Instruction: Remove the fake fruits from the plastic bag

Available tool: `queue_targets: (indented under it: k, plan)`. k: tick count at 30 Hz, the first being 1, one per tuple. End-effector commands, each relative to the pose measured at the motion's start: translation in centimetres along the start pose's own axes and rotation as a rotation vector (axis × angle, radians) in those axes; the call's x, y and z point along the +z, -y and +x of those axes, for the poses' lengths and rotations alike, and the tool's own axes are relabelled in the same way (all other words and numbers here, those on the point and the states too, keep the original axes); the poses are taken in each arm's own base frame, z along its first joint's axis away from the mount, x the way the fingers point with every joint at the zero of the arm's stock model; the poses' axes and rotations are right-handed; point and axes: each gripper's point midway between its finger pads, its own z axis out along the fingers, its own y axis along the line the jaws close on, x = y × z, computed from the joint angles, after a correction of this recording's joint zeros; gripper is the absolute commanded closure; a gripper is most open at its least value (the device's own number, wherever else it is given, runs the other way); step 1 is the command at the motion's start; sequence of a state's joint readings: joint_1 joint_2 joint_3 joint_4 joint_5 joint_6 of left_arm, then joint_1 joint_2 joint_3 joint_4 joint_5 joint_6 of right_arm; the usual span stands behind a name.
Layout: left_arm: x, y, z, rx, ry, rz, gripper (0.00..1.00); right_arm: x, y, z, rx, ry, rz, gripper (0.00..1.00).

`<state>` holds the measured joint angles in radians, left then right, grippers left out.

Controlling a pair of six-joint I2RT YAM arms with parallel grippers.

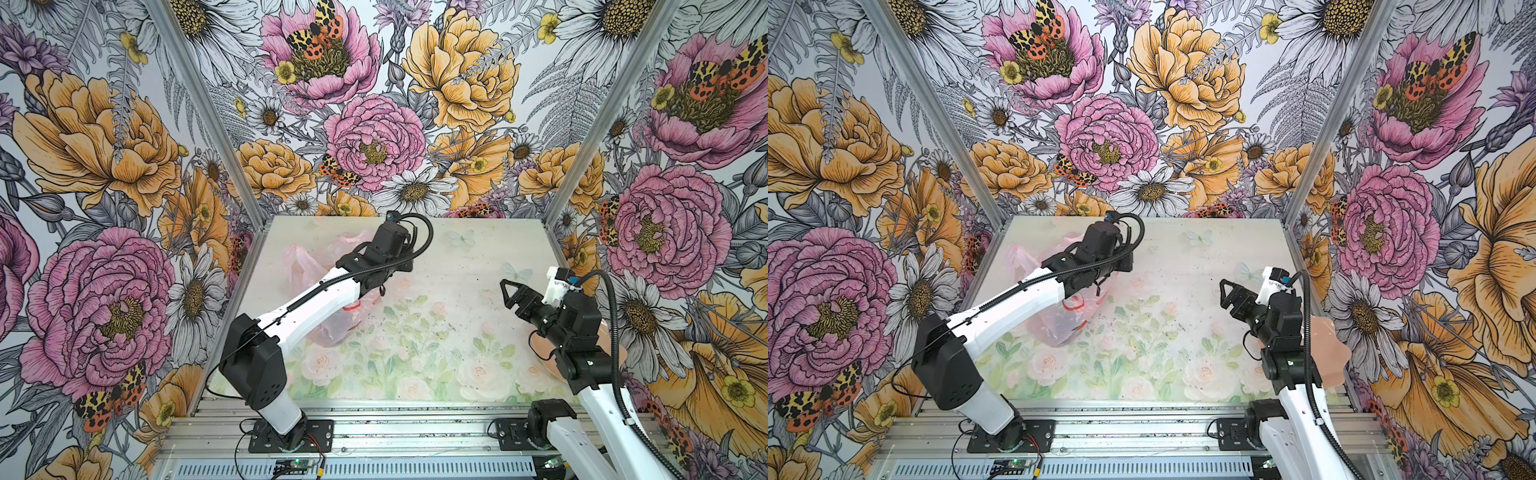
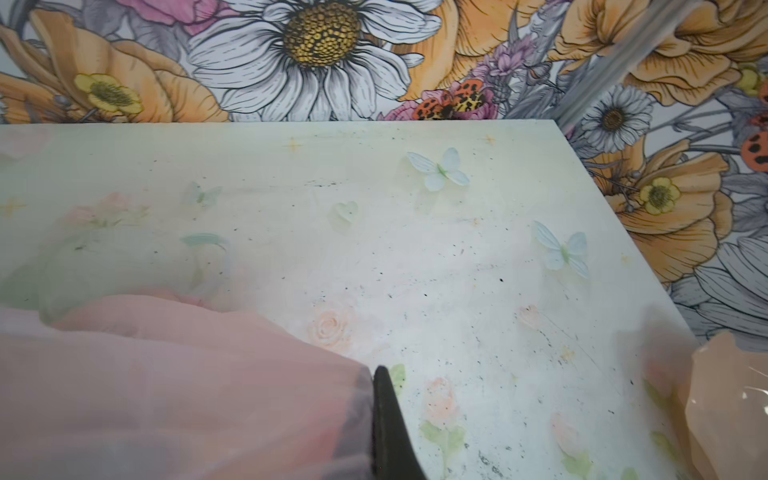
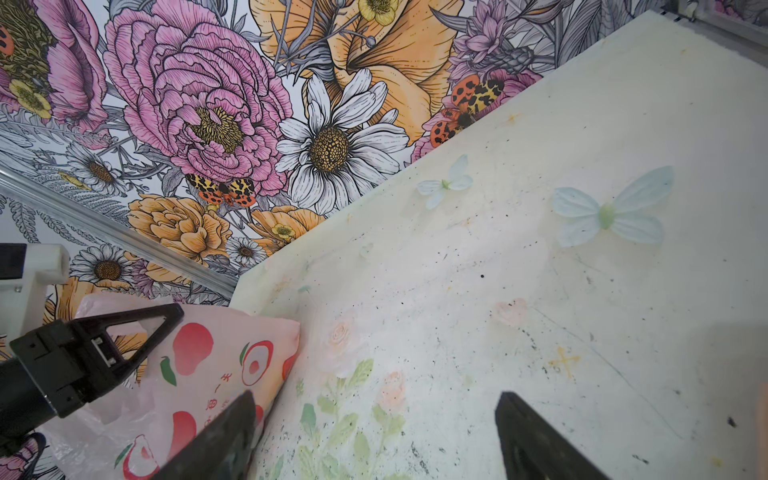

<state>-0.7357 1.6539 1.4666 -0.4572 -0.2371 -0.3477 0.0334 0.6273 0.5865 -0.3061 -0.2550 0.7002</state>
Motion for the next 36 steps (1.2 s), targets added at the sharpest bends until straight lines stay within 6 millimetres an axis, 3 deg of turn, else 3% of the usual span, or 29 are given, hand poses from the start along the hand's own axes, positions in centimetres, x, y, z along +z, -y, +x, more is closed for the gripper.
queue_targets:
  k: [1, 4, 7, 9, 13, 16, 18, 21, 26, 31, 36]
  plan:
    - [0.3, 5.0, 0.5, 0.085, 0.002, 0.097, 1.0, -0.8, -1.0, -1.6, 0.013, 0.046, -0.011, 0.09]
    - [0.3, 8.2, 1.7, 0.124, -0.027, 0.171, 1.0, -0.9, -1.2, -1.8, 0.016, 0.049, -0.01, 0.09]
    - [-0.2, 9.8, 2.5, 0.15, -0.046, 0.197, 1.0, -0.8, -1.5, -2.0, 0.016, 0.039, -0.016, 0.09]
    - [-1.1, 10.4, 2.6, 0.167, -0.056, 0.2, 0.93, -0.7, -1.9, -2.2, 0.006, 0.031, -0.021, 0.09]
    - [-5.1, 10.9, 1.6, 0.201, -0.017, 0.171, 0.53, -0.4, -3.5, -2.3, -0.041, 0.007, -0.036, 0.1]
    - [-8.6, 10.4, 0.8, 0.174, 0.024, 0.177, 0.3, -0.1, -5.2, -2.3, -0.107, -0.01, -0.05, 0.1]
    - [-10.9, 9.6, 0.3, 0.135, 0.055, 0.189, 0.21, 0.2, -6.5, -2.2, -0.155, -0.025, -0.065, 0.1]
    - [-13.9, 8.0, -0.1, 0.09, 0.101, 0.189, 0.15, 1.1, -8.9, -1.9, -0.242, -0.055, -0.1, 0.09]
    - [-17.5, 1.1, -0.3, -0.043, 0.199, 0.057, 0.11, 3.6, -14.5, -0.2, -0.442, -0.142, -0.192, 0.07]
    - [-18.8, -6.6, 1.1, -0.24, 0.23, -0.055, 0.11, 7.4, -17.7, 1.5, -0.568, -0.25, -0.25, 0.07]
    - [-18.5, -10.8, 3.2, -0.366, 0.201, -0.074, 0.1, 11.2, -19.0, 3.1, -0.659, -0.327, -0.241, 0.06]
